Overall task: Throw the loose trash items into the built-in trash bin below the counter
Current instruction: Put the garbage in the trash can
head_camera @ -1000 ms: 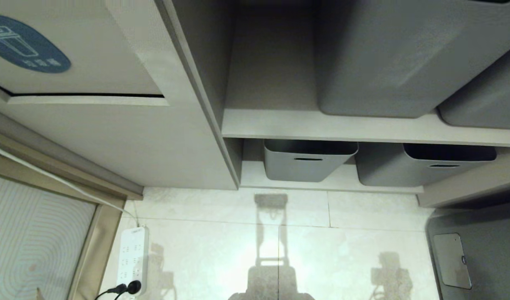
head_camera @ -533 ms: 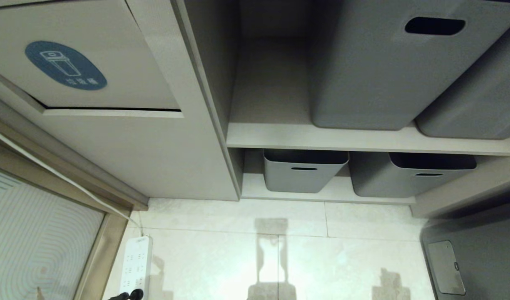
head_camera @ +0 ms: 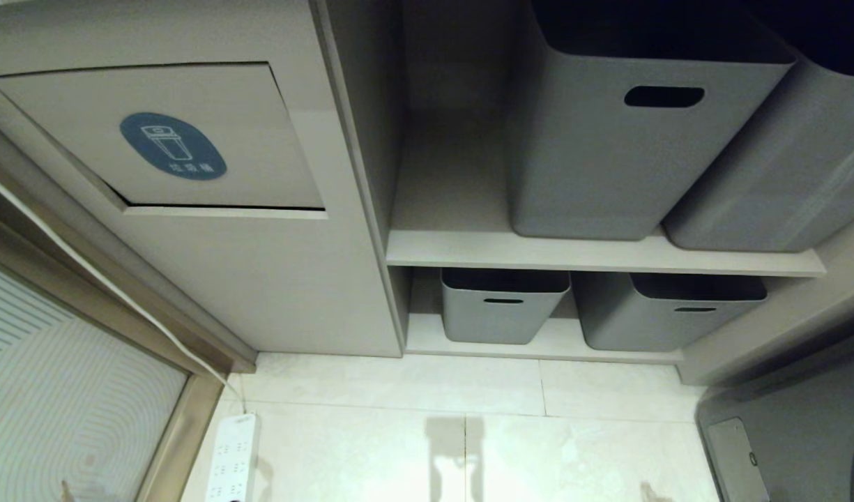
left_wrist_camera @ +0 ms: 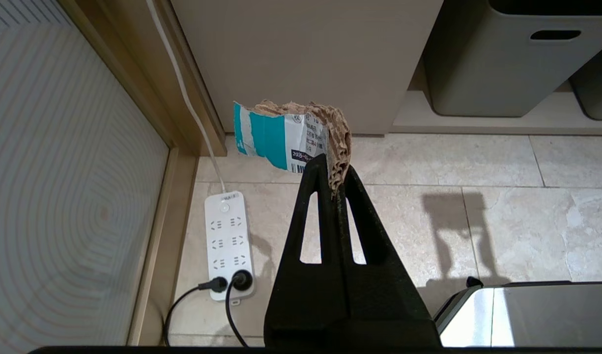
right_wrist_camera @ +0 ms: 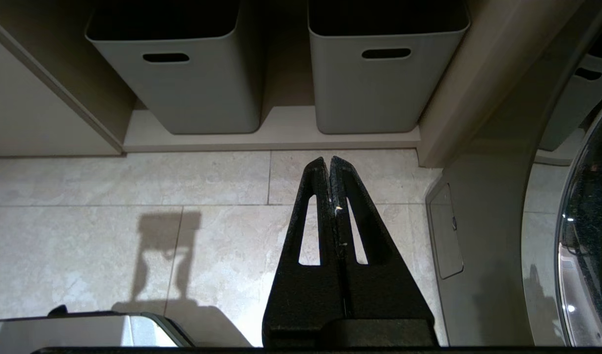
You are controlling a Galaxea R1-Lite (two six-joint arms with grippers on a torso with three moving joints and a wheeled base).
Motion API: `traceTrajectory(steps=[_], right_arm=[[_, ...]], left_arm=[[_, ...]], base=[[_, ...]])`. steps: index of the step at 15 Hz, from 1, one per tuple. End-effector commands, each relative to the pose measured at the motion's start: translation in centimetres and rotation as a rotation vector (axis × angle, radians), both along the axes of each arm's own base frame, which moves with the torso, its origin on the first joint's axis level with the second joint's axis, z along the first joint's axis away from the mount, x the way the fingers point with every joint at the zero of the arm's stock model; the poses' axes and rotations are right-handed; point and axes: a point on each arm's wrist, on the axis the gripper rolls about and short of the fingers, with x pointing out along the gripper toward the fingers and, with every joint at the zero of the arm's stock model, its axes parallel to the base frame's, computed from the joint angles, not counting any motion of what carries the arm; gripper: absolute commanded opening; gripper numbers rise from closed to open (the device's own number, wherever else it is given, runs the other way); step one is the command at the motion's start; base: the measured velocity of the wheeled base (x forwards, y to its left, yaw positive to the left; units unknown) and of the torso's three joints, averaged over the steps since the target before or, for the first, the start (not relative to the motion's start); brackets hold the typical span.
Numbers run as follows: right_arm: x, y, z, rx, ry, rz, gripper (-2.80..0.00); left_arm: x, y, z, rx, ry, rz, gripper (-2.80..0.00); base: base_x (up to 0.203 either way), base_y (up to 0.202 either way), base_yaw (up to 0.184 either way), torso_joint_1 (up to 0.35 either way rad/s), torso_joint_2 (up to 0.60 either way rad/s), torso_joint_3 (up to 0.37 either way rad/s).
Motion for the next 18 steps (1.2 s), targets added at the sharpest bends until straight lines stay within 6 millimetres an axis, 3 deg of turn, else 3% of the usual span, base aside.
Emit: traceTrajectory(steps=[1,18], right_arm=[[0.02,0.0,-0.03,0.001,0.002,0.0,-2.8],[0.01,0.0,-0.04,0.001,0.0,0.0,-2.8]], left_arm=[[0.03,0.0,-0.05,-0.001,0.004,0.001,-2.8],[0.04,0.01,-0.07,-0.022,0.004,0.004,-2.8]], base=[[0.0,0.0,0.0,0.002,0.0,0.198],[0.0,0.0,0.0,0.001,0.0,0.2]])
